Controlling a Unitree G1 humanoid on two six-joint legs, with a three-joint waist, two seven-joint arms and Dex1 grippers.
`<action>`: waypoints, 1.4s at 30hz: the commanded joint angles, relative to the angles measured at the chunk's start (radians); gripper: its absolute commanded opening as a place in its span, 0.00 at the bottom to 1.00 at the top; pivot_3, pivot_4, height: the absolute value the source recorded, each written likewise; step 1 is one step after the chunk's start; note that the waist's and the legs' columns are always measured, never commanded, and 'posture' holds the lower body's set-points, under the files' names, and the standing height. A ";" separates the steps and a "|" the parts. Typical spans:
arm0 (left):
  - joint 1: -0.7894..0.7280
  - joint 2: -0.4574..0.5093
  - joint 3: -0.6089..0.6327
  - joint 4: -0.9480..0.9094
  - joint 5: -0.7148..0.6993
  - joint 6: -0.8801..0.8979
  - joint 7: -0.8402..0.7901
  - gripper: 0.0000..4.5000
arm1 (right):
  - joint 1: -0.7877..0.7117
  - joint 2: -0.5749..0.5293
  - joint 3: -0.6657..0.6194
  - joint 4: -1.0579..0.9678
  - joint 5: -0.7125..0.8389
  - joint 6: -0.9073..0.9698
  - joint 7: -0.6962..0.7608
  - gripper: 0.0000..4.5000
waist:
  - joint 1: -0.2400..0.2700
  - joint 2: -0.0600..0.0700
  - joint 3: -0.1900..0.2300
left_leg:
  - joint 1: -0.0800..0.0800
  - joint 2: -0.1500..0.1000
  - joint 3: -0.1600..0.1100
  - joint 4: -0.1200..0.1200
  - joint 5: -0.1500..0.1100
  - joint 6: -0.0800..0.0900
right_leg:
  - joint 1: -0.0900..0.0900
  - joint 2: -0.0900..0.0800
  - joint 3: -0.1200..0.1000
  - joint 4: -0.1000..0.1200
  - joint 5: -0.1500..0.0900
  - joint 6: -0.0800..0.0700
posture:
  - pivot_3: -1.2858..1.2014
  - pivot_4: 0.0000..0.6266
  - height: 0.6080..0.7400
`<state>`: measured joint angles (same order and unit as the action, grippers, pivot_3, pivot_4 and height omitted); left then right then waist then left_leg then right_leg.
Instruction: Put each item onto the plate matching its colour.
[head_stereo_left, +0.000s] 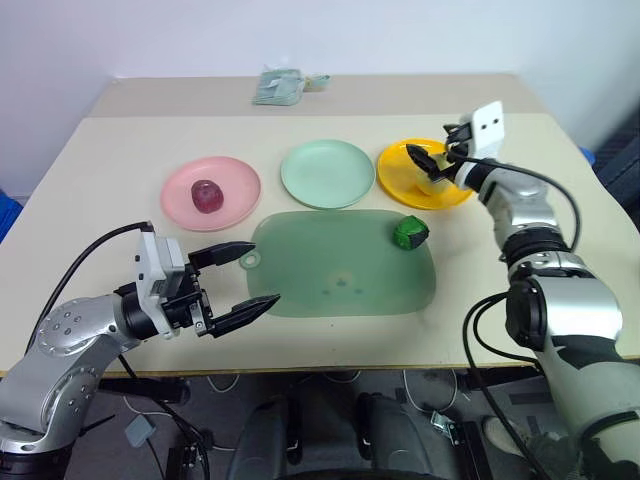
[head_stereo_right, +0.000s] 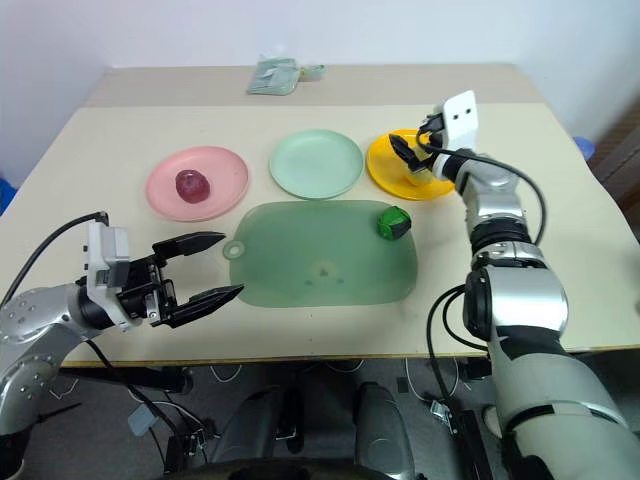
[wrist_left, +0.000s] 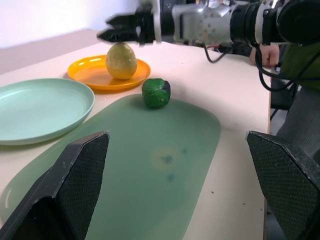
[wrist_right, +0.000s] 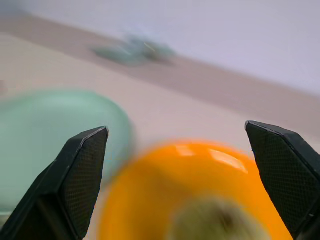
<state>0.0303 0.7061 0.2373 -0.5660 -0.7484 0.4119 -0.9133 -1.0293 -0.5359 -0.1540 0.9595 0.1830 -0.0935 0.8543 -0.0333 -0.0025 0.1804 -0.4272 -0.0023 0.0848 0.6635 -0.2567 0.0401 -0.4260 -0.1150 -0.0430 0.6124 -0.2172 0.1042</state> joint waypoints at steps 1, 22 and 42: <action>-0.036 -0.007 -0.023 0.011 0.013 -0.028 -0.017 1.00 | 0.154 -0.037 -0.013 -0.281 0.089 0.149 0.107 1.00 | 0.003 0.000 0.000 | 0.000 0.000 0.000 0.000 0.000 0.000 | 0.000 0.000 0.000 0.000 0.001 0.002 | 0.52 0.24 1.00; -0.107 -0.014 -0.053 0.052 0.037 -0.031 -0.045 1.00 | 0.504 -0.028 0.072 -0.661 0.147 0.477 0.124 1.00 | 0.019 0.001 0.000 | 0.000 0.000 0.000 0.001 0.000 0.000 | -0.001 -0.003 0.001 0.001 -0.001 -0.001 | 0.52 0.24 1.00; -0.040 -0.019 -0.021 -0.011 0.035 -0.032 0.016 1.00 | 0.040 0.259 0.109 -0.241 0.059 0.108 -0.035 0.38 | 0.003 0.001 0.001 | 0.000 0.001 0.000 0.001 0.001 -0.001 | -0.002 0.002 0.000 0.002 0.000 -0.001 | 0.52 0.24 1.00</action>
<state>-0.0111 0.6901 0.1948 -0.5385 -0.7074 0.4000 -0.9064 -0.9553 -0.2850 -0.0448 0.6382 0.2752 0.1073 0.8503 -0.0299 -0.0012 0.1809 -0.4271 -0.0018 0.0847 0.6638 -0.2559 0.0384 -0.4279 -0.1135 -0.0427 0.6144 -0.2176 0.1031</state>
